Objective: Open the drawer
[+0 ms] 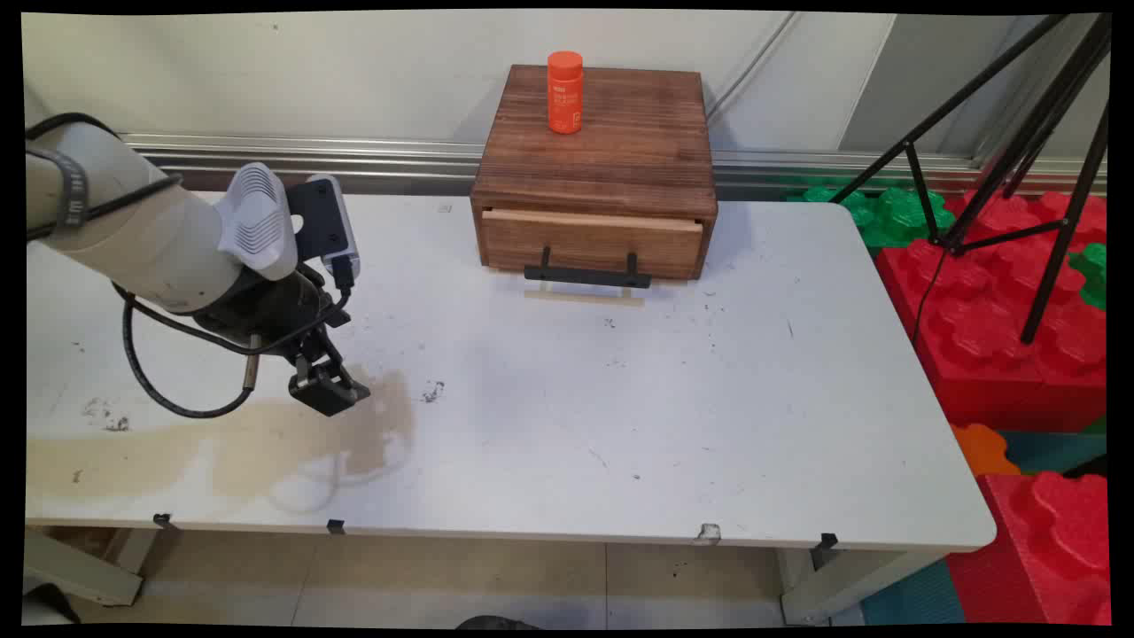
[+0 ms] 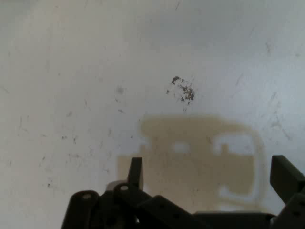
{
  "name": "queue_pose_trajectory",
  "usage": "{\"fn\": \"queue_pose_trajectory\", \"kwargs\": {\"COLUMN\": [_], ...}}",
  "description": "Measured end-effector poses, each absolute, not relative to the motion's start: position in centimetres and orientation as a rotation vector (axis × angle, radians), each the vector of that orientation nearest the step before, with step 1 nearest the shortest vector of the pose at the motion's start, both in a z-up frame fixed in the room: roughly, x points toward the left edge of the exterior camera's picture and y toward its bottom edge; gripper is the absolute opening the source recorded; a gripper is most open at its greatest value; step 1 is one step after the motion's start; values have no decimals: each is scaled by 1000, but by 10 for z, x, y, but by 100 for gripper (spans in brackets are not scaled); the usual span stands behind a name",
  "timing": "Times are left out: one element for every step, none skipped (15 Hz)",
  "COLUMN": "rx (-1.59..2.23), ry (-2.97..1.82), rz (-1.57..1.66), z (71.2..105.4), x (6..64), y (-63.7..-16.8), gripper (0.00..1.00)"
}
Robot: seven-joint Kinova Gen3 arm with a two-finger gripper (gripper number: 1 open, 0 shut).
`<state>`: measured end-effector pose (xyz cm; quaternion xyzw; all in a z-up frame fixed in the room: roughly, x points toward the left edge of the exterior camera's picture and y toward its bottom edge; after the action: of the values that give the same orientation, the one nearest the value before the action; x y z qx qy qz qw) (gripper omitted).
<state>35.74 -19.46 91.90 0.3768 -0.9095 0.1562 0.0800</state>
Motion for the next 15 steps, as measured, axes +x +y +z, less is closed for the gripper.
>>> {"fn": "queue_pose_trajectory", "kwargs": {"rx": [1131,1132,1134,1132,1128,1119,1099,1074,1048,1023,1001,982,968,952,942], "ry": [-2718,-2715,-2711,-2707,-2700,-2693,-2686,-2681,-2676,-2668,-2659,-2651,-2645,-2639,-2633], "rz": [468,469,470,474,482,490,499,506,516,527,538,548,556,563,571], "z": [919,918,919,919,920,921,922,923,924,925,926,927,928,928,928], "x": [358,357,357,356,355,353,351,348,344,341,337,332,328,323,318], "y": [-195,-196,-198,-200,-205,-210,-216,-223,-229,-238,-246,-255,-263,-272,-280], "gripper": [100,100,100,100,100,100,100,100,100,100,100,100,100,100,100]}}
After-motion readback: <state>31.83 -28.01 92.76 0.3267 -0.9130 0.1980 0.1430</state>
